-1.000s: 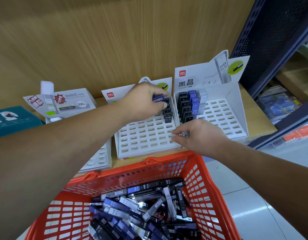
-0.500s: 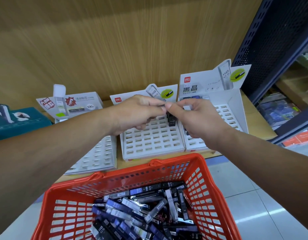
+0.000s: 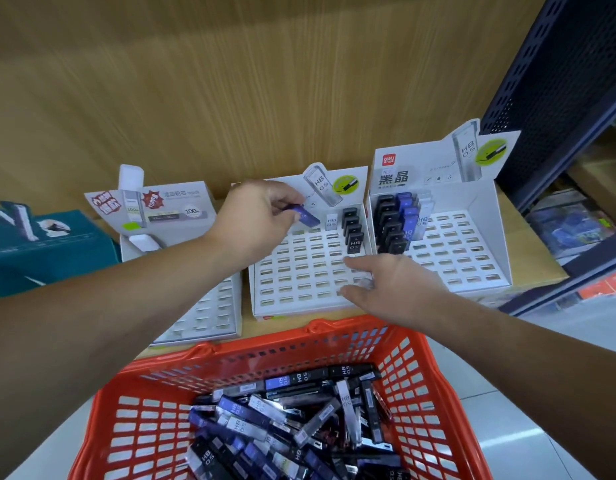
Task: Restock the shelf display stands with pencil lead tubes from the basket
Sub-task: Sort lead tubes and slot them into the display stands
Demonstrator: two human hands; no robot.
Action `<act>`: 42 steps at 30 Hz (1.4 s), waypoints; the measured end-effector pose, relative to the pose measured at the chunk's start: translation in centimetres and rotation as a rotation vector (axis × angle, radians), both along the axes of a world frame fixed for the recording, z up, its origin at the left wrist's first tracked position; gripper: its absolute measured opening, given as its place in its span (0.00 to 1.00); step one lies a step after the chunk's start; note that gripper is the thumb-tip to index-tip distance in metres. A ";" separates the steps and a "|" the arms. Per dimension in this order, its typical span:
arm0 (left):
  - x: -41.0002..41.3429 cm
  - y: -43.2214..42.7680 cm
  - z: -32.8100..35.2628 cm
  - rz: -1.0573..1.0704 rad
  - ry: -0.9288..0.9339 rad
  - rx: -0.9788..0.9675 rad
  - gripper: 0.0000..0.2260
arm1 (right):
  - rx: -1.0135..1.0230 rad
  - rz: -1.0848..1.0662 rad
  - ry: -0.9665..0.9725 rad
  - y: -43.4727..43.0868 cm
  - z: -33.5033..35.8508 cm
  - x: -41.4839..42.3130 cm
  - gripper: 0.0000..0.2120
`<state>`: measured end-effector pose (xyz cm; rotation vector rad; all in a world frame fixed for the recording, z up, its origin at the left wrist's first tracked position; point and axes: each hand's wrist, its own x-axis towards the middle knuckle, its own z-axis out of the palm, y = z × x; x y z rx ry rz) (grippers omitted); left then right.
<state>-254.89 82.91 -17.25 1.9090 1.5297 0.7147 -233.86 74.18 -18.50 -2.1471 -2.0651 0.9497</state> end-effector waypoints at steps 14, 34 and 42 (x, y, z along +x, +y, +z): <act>0.4 0.4 -0.6 -0.188 0.296 0.244 0.08 | -0.057 0.045 0.074 1.0 -0.5 1.0 0.27; 3.4 0.2 -0.8 -0.242 0.677 0.279 0.15 | -0.424 -0.306 1.321 2.3 4.4 3.1 0.18; 1.4 0.2 -2.4 -0.367 0.634 0.472 0.23 | -0.051 -0.172 0.972 3.2 6.1 3.0 0.16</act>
